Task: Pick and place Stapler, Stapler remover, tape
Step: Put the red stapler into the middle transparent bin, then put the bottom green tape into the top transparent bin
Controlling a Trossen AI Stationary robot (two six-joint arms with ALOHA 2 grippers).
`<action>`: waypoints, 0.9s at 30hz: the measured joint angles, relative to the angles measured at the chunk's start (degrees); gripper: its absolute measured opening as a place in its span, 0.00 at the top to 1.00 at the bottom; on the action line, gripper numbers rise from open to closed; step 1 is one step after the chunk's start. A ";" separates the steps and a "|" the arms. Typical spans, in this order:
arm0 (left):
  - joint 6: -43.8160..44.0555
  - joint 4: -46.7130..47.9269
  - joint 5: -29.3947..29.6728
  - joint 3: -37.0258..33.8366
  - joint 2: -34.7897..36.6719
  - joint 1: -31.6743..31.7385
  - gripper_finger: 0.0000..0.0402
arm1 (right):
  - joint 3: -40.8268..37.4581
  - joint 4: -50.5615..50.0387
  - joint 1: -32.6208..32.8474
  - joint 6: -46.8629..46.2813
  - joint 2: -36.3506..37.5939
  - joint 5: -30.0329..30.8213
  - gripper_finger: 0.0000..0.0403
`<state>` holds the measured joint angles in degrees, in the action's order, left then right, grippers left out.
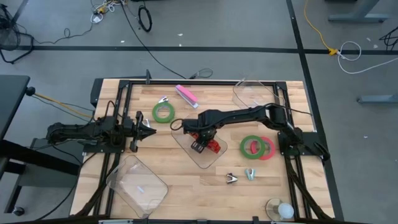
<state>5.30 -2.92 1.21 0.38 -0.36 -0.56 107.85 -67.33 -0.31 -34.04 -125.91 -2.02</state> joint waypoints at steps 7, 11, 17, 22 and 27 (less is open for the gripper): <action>0.00 0.00 0.00 0.01 0.00 0.00 0.93 | -1.11 0.75 -0.07 0.00 0.00 0.02 0.65; 0.00 0.00 0.00 0.00 0.00 0.00 0.93 | -1.11 0.70 -0.08 -0.05 0.00 0.03 0.64; -0.02 -0.02 0.00 0.02 0.00 0.00 0.93 | -1.11 0.78 -0.08 -0.17 0.04 -0.17 0.55; -0.02 -0.02 0.00 0.00 0.00 0.00 0.93 | -1.11 1.37 -0.12 -0.02 0.11 -1.11 0.43; 0.00 -0.02 0.00 0.02 0.00 0.00 0.93 | -1.11 2.42 -0.10 0.49 0.12 -1.71 0.39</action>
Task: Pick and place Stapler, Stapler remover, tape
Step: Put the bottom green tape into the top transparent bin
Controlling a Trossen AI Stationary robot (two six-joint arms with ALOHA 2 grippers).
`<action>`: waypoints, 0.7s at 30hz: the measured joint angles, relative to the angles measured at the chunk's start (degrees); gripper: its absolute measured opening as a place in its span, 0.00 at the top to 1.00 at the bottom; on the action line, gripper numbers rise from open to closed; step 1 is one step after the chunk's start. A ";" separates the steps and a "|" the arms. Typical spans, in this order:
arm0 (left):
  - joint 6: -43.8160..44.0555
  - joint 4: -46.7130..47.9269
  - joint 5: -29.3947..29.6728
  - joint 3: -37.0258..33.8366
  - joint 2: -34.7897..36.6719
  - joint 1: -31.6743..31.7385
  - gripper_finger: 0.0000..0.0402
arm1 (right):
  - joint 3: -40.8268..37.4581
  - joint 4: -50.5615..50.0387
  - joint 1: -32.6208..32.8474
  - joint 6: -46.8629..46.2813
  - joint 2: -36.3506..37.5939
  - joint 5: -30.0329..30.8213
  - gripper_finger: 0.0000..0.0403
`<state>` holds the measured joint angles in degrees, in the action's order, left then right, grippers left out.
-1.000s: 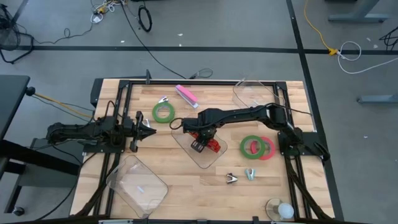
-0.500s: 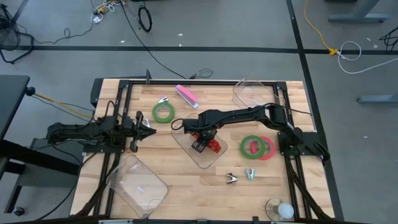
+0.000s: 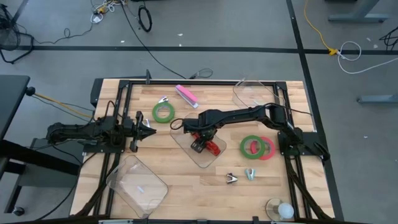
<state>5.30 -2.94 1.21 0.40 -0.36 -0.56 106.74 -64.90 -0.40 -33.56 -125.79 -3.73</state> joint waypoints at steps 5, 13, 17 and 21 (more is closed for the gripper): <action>0.00 0.00 0.00 0.00 0.00 0.00 0.93 | 0.00 0.69 -0.02 1.00 1.83 -0.19 0.40; 0.00 0.00 0.00 -0.01 0.00 0.00 0.93 | 0.00 2.07 0.00 2.60 7.99 1.81 0.44; 0.00 0.00 0.00 0.00 0.00 0.00 0.93 | 0.00 1.85 0.00 4.27 10.54 2.75 0.46; 0.00 0.00 0.00 -0.02 0.00 0.00 0.93 | 0.00 1.91 0.00 5.43 13.71 2.80 0.46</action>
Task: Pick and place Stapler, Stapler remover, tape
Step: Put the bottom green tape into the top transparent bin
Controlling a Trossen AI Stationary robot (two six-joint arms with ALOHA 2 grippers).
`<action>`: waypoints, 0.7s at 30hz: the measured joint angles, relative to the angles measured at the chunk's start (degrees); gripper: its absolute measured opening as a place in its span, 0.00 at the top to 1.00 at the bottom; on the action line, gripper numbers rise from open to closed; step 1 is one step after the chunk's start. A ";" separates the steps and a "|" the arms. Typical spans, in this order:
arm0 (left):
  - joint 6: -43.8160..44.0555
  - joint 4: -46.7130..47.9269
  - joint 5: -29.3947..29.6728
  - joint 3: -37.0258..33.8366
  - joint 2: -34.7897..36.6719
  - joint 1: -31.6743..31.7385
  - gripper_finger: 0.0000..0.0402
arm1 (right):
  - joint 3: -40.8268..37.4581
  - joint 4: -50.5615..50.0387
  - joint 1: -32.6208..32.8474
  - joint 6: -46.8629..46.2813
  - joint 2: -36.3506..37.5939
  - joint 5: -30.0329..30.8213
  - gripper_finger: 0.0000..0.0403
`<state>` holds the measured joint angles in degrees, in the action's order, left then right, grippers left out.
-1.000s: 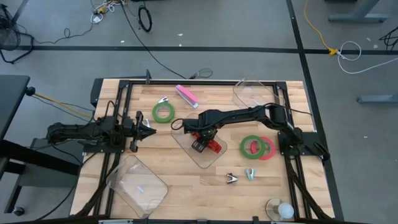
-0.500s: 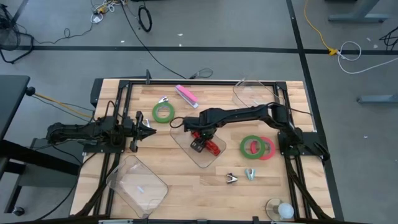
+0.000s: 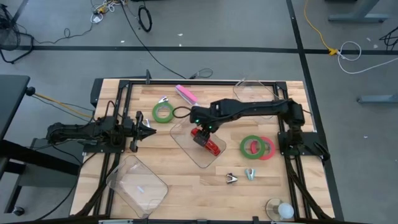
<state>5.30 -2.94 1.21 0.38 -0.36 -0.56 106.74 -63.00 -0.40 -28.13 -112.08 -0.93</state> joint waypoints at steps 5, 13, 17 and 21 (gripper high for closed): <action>-0.02 0.00 0.00 0.01 0.00 0.00 0.93 | -1.80 1.36 0.00 0.90 4.48 0.02 0.46; 0.00 0.06 0.00 0.02 0.00 0.00 0.93 | -14.93 7.03 0.00 0.96 13.31 0.02 0.46; 0.00 0.13 0.00 0.02 0.00 0.00 0.93 | -20.83 7.16 0.00 2.92 17.22 0.04 0.46; 0.00 0.13 0.00 0.02 0.00 0.00 0.93 | -25.31 6.34 0.00 7.39 20.89 0.04 0.46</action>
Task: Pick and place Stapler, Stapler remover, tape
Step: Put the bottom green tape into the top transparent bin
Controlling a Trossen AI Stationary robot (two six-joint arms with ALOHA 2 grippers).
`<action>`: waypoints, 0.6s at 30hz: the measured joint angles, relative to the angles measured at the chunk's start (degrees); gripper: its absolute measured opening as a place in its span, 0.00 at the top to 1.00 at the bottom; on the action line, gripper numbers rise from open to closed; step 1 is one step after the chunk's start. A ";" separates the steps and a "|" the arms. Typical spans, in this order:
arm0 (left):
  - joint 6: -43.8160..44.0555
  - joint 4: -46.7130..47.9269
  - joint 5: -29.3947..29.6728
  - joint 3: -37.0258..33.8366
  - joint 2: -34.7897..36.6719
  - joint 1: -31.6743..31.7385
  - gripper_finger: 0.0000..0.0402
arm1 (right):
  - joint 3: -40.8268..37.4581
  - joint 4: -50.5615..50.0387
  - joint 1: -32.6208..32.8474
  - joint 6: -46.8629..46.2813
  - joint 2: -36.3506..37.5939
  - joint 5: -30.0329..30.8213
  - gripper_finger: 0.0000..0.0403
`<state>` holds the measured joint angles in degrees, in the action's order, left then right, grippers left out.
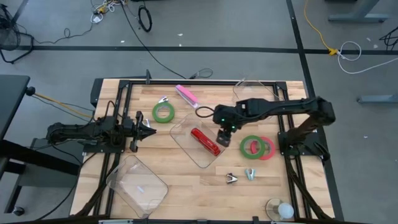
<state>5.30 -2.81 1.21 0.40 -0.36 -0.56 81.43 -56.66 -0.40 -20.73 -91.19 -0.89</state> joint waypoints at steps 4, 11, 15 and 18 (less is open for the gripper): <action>0.00 0.02 0.00 -0.02 0.00 0.00 0.93 | -3.31 -1.88 0.00 5.81 2.84 0.01 0.46; 0.00 0.04 0.00 0.00 0.00 0.00 0.93 | -8.43 -4.24 0.00 14.28 6.40 -0.05 0.46; -0.02 0.04 0.00 0.00 0.00 0.00 0.93 | -10.64 -7.83 0.00 20.91 6.77 0.03 0.46; -0.02 0.04 0.00 -0.02 0.00 0.00 0.93 | -12.30 -9.80 0.00 27.27 6.77 0.01 0.46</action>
<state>5.28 -2.76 1.21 0.38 -0.36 -0.56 69.13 -66.46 -0.40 6.54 -84.42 -0.89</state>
